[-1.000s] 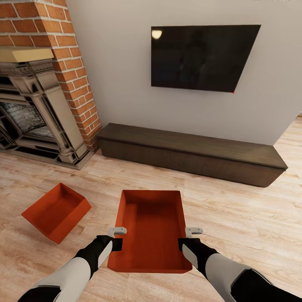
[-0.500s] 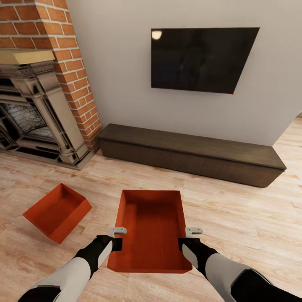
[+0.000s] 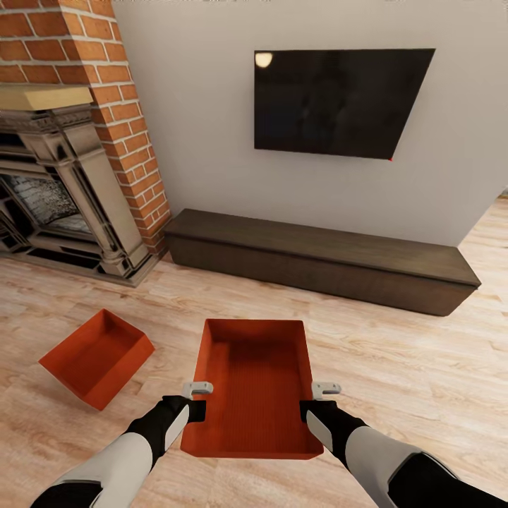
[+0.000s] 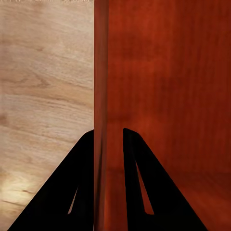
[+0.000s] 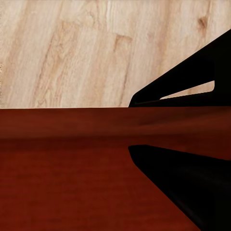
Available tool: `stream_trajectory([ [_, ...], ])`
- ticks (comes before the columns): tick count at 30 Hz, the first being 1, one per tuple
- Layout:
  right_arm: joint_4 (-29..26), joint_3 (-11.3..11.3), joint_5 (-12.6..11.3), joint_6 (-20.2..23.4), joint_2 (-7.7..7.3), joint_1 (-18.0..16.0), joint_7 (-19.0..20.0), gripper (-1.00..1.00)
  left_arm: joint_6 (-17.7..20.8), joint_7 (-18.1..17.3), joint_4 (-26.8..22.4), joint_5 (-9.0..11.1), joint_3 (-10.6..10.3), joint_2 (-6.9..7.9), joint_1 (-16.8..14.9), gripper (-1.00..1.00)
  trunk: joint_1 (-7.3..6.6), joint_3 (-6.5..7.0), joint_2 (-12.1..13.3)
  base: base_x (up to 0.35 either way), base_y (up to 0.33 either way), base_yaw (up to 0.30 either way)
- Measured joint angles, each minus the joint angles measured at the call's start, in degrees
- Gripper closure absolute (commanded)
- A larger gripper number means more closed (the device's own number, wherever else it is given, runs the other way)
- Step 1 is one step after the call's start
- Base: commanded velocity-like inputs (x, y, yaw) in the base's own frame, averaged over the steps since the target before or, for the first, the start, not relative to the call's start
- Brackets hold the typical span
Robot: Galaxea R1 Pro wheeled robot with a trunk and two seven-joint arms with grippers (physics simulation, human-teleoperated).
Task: Move the two storage containers from the living room to the garage. In the garage, place one container on the floor and stack the other container on top of it (either order is fine).
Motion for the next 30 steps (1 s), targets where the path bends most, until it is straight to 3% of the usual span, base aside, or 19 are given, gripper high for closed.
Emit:
stream_trajectory([
  [30,-0.03,-0.11,0.03,-0.11,-0.02,0.05,0.06,1.0,-0.01,-0.02,-0.07,0.09,-0.13,0.03,0.01,1.0,0.0,2.66,0.0,0.0,0.0,0.0],
])
